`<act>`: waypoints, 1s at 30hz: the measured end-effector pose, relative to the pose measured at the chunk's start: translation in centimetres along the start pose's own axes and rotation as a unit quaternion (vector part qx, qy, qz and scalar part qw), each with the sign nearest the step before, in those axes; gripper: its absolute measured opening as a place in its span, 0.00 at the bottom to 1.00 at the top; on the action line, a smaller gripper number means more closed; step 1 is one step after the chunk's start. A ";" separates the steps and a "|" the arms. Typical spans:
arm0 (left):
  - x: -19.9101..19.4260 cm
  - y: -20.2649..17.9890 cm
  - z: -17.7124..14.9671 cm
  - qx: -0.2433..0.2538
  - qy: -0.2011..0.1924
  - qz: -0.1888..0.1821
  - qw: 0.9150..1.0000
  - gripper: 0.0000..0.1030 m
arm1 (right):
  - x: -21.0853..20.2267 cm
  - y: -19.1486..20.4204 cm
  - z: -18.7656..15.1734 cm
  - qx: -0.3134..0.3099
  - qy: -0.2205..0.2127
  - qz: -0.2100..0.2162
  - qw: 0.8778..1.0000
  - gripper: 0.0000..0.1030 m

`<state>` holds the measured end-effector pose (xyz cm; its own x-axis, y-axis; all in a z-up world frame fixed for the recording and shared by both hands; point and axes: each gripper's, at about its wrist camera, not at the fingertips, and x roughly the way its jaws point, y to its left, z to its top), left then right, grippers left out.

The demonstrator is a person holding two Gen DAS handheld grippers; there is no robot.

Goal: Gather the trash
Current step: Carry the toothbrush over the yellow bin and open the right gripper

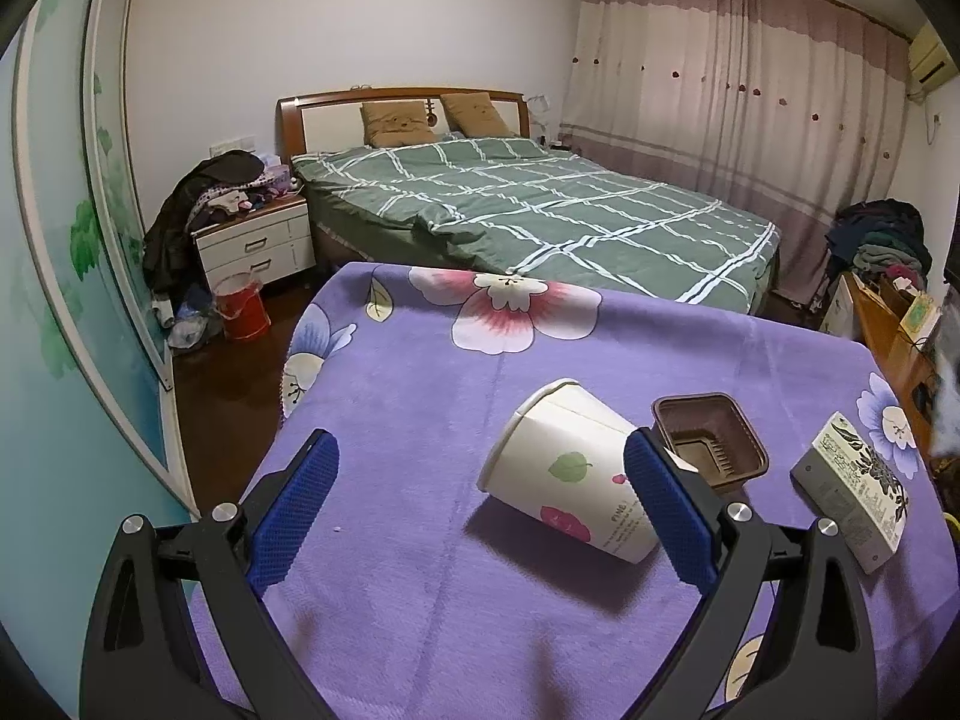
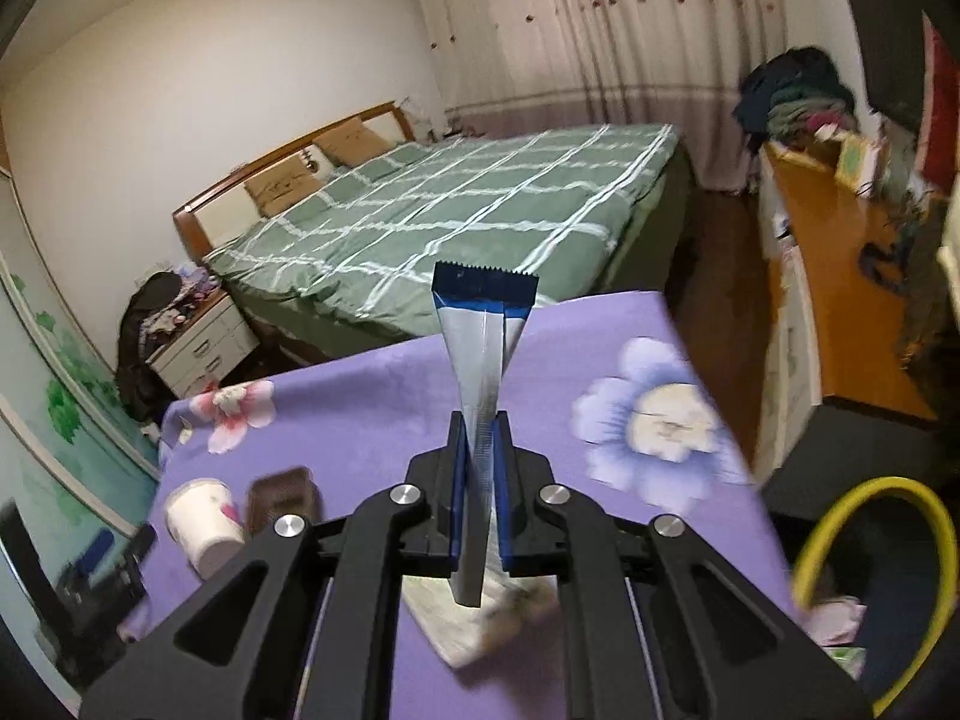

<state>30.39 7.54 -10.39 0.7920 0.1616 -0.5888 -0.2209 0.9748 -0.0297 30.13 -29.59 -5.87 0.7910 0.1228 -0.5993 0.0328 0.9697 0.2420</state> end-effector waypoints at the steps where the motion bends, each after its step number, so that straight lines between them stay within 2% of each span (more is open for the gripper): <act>1: 0.0 0.0 0.0 0.000 0.001 0.000 1.000 0.92 | -0.8 -1.0 -0.5 -0.001 -0.004 -0.014 1.000 0.08; 6: -0.3 -0.2 0.0 0.002 0.000 -0.004 1.000 0.92 | -3.3 -6.5 -3.3 0.017 -0.004 -0.078 0.997 0.08; 11: -0.4 -0.3 0.0 0.004 0.000 -0.004 1.000 0.92 | -4.9 -12.8 -6.0 0.061 0.009 -0.133 0.989 0.08; 18: -0.4 -0.6 -0.1 0.007 0.004 -0.007 1.000 0.92 | -5.8 -19.2 -9.2 0.111 0.035 -0.183 0.976 0.11; 22: -0.3 -0.8 -0.2 0.012 0.006 -0.009 1.000 0.92 | -5.9 -20.5 -10.0 0.128 0.038 -0.197 0.971 0.14; 24: -0.3 -0.9 -0.3 0.015 0.007 -0.010 1.000 0.92 | -6.1 -20.7 -10.0 0.133 0.033 -0.202 0.970 0.24; 25: -0.3 -0.9 -0.3 0.016 0.007 -0.010 1.000 0.92 | -6.2 -20.6 -10.0 0.134 0.029 -0.203 0.970 0.26; 30: -0.2 -1.0 -0.4 0.018 0.012 -0.015 1.000 0.92 | -5.9 -19.9 -9.4 0.136 0.020 -0.190 0.972 0.28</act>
<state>30.29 6.49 -10.56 0.7834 0.1291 -0.6079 -0.1771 0.9840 -0.0193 19.11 -47.60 -14.28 0.6659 -0.2203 -0.7127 0.4826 0.8558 0.1863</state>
